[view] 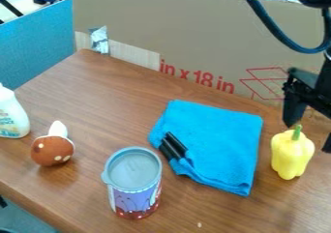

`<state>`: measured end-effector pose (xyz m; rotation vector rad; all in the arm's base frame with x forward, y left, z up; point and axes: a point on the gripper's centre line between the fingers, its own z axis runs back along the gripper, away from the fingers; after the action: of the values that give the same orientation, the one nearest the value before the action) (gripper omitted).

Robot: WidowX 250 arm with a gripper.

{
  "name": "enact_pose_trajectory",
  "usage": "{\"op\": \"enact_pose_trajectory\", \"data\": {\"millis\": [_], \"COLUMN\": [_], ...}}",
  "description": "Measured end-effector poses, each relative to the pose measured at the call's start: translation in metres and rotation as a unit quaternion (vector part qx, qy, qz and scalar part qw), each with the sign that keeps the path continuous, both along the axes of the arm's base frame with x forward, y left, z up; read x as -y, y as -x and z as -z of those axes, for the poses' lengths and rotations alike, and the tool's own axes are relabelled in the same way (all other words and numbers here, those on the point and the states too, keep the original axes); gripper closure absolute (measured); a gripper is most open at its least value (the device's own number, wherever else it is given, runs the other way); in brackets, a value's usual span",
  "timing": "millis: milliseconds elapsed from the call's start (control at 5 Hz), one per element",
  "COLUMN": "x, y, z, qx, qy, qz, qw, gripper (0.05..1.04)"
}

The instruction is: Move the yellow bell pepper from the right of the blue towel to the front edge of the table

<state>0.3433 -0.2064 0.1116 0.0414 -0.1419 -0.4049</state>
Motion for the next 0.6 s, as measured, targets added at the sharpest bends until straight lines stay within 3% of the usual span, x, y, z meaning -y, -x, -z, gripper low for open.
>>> {"op": "enact_pose_trajectory", "data": {"millis": [400, 600], "x": [-0.003, -0.007], "y": [-0.017, -0.021], "z": [0.006, 0.013], "qx": [-0.012, -0.024], "qy": [-0.005, -0.015], "qz": [-0.027, -0.037], "qw": [0.9995, 0.9989], "gripper": [0.082, 0.142]}}
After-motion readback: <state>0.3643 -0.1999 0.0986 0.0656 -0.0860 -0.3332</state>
